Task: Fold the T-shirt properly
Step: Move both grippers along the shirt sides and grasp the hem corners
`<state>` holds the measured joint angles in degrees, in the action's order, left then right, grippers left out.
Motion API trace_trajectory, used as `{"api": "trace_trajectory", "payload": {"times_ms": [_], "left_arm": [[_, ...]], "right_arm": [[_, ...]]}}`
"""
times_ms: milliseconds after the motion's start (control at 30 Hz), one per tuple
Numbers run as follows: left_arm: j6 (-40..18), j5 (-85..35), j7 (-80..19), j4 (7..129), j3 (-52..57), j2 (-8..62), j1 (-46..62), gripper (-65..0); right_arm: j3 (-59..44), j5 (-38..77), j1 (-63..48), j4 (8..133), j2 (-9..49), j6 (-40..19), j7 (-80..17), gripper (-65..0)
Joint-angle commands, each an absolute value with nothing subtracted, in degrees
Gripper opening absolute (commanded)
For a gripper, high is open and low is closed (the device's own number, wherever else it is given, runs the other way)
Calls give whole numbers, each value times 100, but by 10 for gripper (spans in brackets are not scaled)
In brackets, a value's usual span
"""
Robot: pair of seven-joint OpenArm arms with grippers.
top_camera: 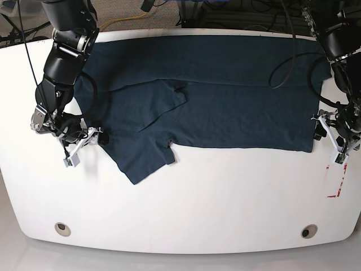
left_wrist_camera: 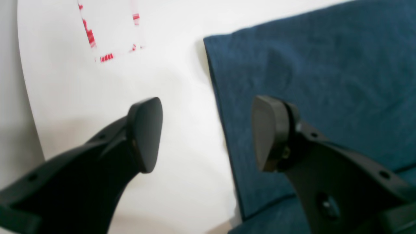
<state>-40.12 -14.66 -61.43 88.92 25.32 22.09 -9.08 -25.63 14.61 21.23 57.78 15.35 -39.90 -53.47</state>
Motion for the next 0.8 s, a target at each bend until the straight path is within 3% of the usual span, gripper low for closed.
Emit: {"api": "trace_trajectory", "payload": {"times_ms": [0,433,700,767], "left_arm": [[-4000,-1481,-6053,8945,2563,2316,-1051,-256],[-4000,-1490,-6044,7802,2563,2316,-1499,-254],[-3996,-1481,-5402,7081,2536,2316,-1692,-253],[-3697,-1481,-5262,6862,2536,2316,-1815,-232]], "right_arm": [[-2422,1560,2440,5358,1666,-4000,-4857,-189],[-1991,1578,2440,5235,1191,-4000,-4927,-212],[-1974,1534,2466,5235,1130,-4000,-4901,-457],[-1974,1534,2475,5235,1130,-4000,-4875,-520]]}}
